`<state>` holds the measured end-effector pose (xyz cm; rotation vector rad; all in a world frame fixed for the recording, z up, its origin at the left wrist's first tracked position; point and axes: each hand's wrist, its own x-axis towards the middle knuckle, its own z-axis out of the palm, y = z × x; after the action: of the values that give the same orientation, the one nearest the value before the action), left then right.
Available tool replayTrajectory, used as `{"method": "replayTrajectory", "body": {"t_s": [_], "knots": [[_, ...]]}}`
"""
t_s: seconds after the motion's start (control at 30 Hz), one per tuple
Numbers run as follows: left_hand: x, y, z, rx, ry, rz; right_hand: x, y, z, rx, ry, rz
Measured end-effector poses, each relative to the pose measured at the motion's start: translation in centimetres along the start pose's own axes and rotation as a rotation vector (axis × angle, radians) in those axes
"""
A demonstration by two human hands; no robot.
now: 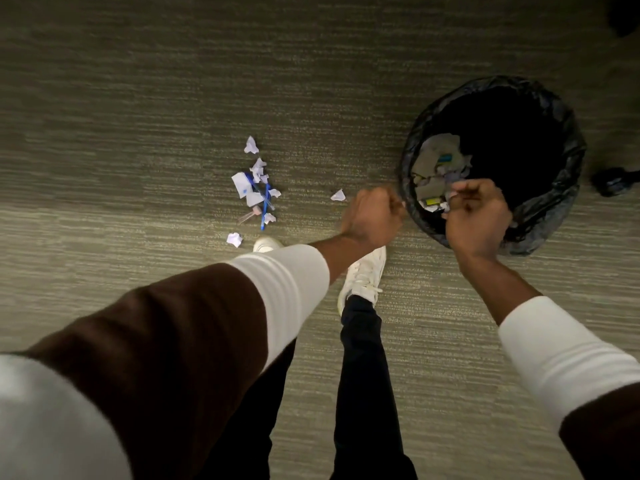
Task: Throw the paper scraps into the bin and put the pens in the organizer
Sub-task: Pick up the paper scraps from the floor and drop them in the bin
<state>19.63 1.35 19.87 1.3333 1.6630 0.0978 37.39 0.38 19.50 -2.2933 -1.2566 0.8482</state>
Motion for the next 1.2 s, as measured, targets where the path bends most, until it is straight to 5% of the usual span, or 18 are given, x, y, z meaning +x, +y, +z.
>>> {"method": "replayTrajectory", "body": {"t_s": [0.23, 0.47, 0.83, 1.07, 1.2], "knots": [[-1.1, -11.1, -1.9, 0.082, -0.010, -0.216, -3.9, -3.8, 7.0, -0.046, -0.312, -0.317], [1.4, -20.5, -3.0, 0.225, -0.097, -0.367, -3.5, -2.4, 17.2, -0.426, -0.672, -0.259], [11.5, -34.1, -3.6, 0.317, 0.220, -0.489, 0.0, 2.4, 31.1, -0.776, -0.593, -0.390], [14.9, -38.4, -4.5, 0.389, 0.282, -0.459, 1.9, 3.5, 33.8, -0.687, -0.545, -0.454], [15.0, -39.2, -4.7, 0.233, 0.366, -0.466, 2.9, 3.8, 33.8, -0.667, -0.565, -0.560]]}}
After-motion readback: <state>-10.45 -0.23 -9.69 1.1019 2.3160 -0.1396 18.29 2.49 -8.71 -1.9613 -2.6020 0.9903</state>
